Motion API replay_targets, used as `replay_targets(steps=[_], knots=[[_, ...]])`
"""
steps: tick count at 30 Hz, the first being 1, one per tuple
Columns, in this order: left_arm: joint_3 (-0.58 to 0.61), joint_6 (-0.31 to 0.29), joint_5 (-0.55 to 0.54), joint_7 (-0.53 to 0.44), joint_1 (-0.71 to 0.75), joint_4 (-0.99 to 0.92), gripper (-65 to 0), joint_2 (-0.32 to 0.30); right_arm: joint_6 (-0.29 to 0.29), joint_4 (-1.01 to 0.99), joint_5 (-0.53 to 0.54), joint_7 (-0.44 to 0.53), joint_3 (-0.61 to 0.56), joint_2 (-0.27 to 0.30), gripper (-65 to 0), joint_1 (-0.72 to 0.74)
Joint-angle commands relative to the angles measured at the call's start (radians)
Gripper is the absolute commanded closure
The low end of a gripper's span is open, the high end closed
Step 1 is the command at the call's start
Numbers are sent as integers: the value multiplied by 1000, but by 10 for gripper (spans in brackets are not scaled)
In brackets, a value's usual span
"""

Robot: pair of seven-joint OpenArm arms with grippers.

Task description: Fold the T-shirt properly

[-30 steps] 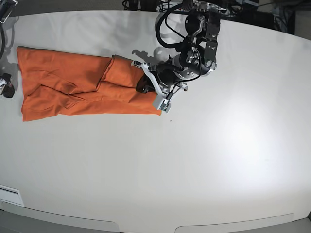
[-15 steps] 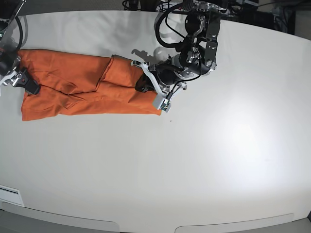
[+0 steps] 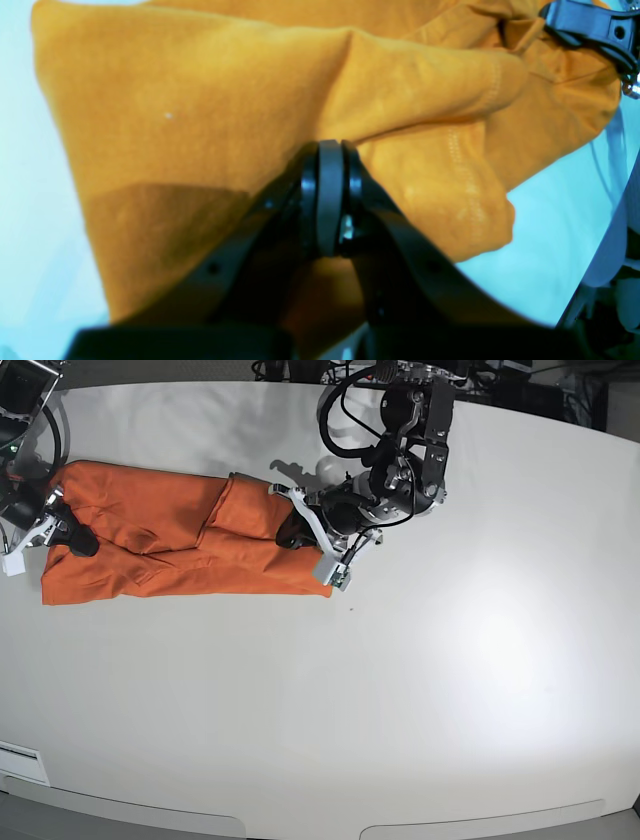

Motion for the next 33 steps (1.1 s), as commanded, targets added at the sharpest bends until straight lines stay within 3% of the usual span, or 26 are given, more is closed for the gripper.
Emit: replay_targets(steps=[1,6,10,12,21,23,30,33], knots=[[1,-8,-17,-19,-10,38,0,9,-1,23,11,0,5,29,0,8],[0,-8,-16,-18,-10,121,-2,9,-1,87,-62,1,6,69,0,8],[0,-8,-2,-18,-10,165,-136,9,-1,165,-136,12,8,97,0,8],[0,-7,40,-18,-10,174,-174,9,-1,212,-196,35,8,104,0,8],[-2,-6,79,3,0,174,-178,-33,-1,539,-496,166,8,103,0,-53],[-2,-6,87,3,-1,174,-178,-55,-29,624,-543,179,7,102,0,-77],[-12,20,101,4,2,174,-178,-95,-119,870,-549,208,7,95,0,-167],[-29,20,95,3,2,174,-178,-97,-143,931,-475,206,7,94,0,-200]])
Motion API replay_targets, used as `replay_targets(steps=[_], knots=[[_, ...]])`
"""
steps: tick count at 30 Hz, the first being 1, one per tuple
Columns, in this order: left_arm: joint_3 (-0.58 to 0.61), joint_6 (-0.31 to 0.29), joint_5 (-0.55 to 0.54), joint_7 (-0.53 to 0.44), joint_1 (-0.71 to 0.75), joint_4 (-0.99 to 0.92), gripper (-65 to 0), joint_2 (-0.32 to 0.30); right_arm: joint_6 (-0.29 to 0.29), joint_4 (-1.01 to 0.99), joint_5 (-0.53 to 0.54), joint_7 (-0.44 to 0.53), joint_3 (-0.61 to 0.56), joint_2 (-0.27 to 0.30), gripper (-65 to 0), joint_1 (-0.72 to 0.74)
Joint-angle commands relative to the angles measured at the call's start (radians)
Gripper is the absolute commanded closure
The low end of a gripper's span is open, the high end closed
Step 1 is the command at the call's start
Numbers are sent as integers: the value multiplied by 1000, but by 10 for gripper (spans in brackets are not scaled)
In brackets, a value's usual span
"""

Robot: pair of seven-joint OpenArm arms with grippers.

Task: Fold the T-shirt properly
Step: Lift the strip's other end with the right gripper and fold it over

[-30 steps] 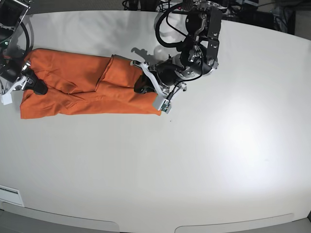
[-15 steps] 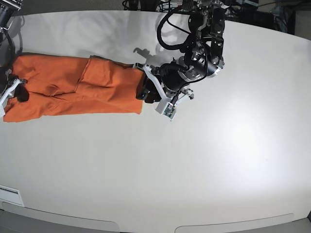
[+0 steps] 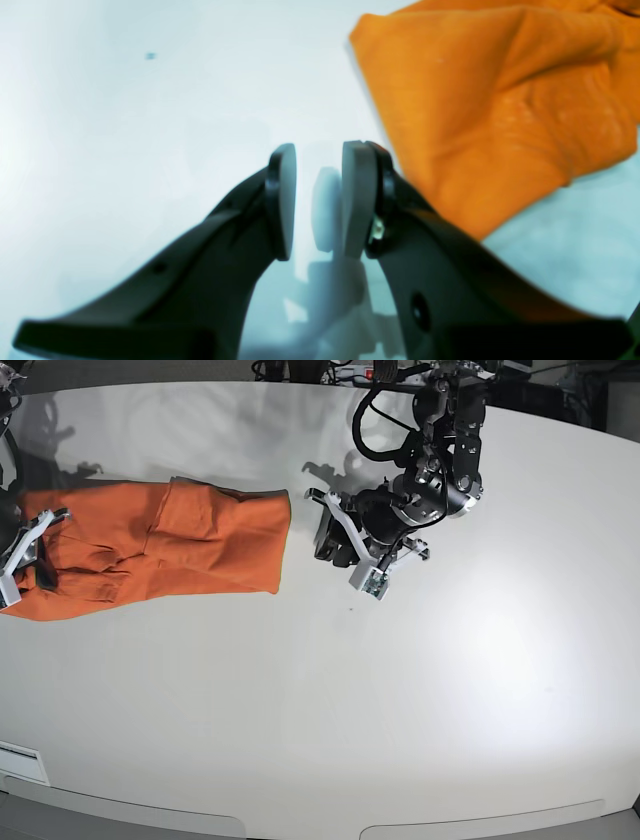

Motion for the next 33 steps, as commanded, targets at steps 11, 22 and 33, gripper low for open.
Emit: replay_targets(steps=[11,22,33], knots=[[-6,-6,-27,-20,-1,19,-178,-7,116,35,357,-39,9,-134,0,-5],[-6,-6,-46,-19,16,19,-178,-7,141,35,388,-46,-93,-284,0,-4],[-6,-6,-74,-18,16,19,-178,-7,141,24,-10,188,-446,-346,-52,2]])
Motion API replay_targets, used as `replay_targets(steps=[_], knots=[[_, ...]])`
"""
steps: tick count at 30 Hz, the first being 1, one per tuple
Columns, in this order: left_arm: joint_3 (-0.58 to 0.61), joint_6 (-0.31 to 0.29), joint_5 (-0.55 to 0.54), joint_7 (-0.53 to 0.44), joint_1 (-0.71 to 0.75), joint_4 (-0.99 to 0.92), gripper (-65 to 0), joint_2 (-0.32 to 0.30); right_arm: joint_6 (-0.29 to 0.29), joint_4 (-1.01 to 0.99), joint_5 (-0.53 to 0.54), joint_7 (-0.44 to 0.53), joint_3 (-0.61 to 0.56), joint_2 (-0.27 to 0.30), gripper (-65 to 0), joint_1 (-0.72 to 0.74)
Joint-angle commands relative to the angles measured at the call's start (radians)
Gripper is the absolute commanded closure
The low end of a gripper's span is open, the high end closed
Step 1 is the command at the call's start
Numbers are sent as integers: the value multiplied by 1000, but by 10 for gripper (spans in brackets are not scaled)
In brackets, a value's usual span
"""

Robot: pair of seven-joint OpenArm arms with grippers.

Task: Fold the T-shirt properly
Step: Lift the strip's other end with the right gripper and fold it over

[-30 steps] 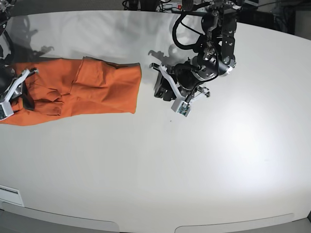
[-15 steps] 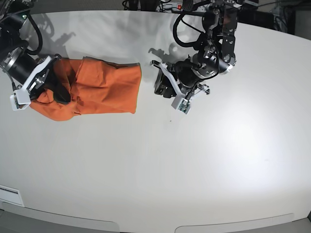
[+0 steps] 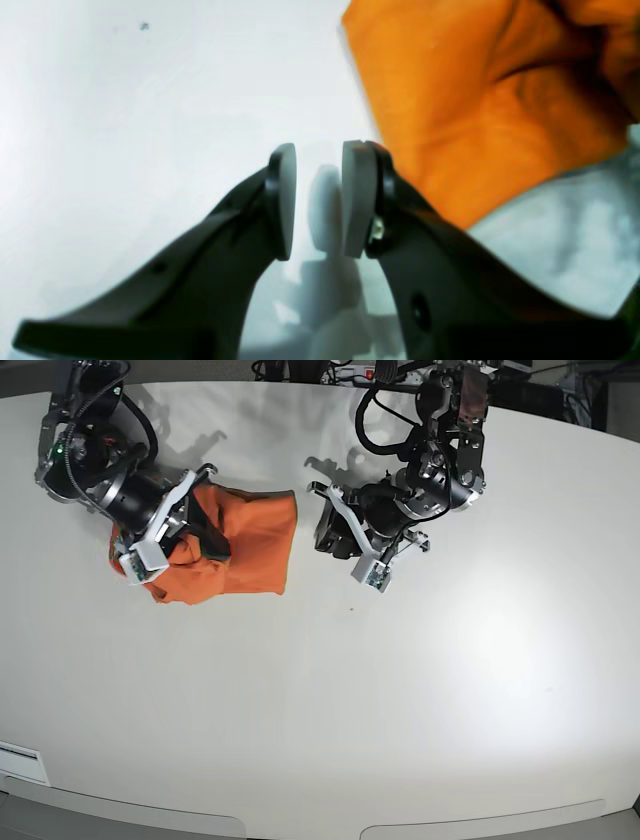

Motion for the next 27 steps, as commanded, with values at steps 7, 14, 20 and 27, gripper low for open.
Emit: replay_targets(steps=[7,14,20,27], knots=[[-1,-25,-8,-19,-9,19,-178,-15,7,44,-52,-77,-220,2,-423,121],[-1,-24,23,-18,-11,21,-178,-97,7,85,92,-79,-230,3,-422,152],[-1,-24,70,-15,-17,33,-178,-176,7,85,27,-80,-256,27,-422,186],[-42,129,252,-27,-17,126,-54,-279,7,85,109,-73,-100,27,-422,191]])
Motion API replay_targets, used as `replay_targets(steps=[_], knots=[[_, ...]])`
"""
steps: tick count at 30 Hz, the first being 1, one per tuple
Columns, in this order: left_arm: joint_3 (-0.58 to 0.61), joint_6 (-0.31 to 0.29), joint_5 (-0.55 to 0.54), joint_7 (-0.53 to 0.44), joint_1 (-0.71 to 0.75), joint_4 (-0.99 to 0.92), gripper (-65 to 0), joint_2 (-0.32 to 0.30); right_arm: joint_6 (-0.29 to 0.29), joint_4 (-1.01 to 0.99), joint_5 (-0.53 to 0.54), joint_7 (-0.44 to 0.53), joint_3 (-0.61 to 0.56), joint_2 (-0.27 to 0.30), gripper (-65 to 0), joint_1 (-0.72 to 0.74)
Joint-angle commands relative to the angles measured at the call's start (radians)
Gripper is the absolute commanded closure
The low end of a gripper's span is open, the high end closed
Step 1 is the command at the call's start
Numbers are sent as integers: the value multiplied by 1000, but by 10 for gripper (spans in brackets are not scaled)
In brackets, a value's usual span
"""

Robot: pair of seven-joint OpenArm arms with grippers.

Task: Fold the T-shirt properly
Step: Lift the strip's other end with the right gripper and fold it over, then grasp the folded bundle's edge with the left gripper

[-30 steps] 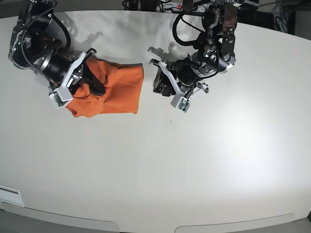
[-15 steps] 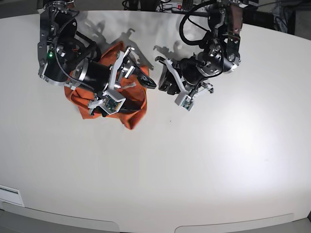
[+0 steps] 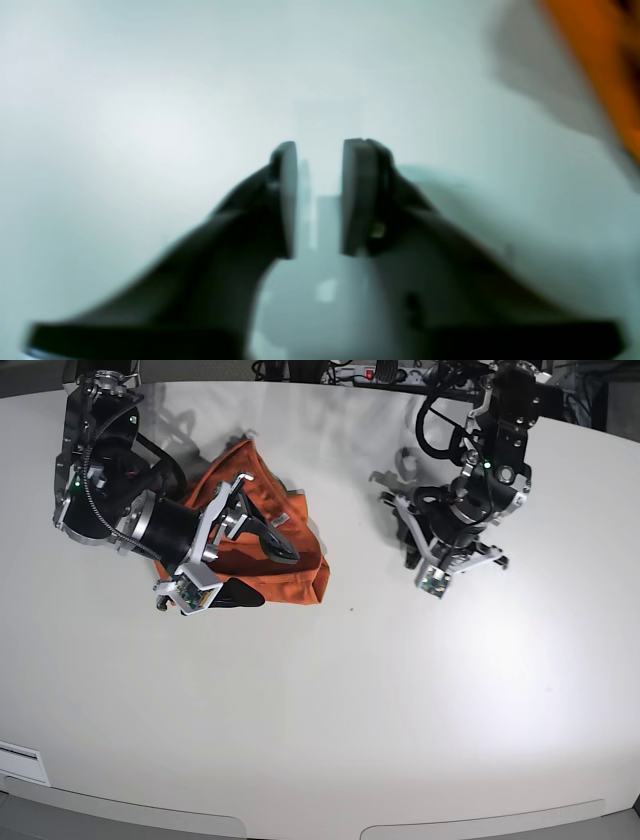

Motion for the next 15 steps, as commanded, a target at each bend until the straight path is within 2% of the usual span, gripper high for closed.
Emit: replay_targets(steps=[1,4,7,9,11,15], knots=[[-29,19,5,-22,-10,30,0,-29,5,16,20,25,11,4,-422,13],[-94,31,-49,-11,-8,34,0,-44,5,3,-44,30,2,4,-422,13],[-137,21,-110,-10,4,34,0,-44,5,-55,-135,134,-34,4,-417,16],[-156,14,-113,-10,11,34,0,-45,5,-89,-218,197,-65,3,-416,36],[-173,16,-113,-10,17,34,0,-45,5,-101,-279,209,-89,3,-380,64],[-180,16,-116,-3,21,34,0,-45,5,-126,-274,190,-100,3,-272,76]])
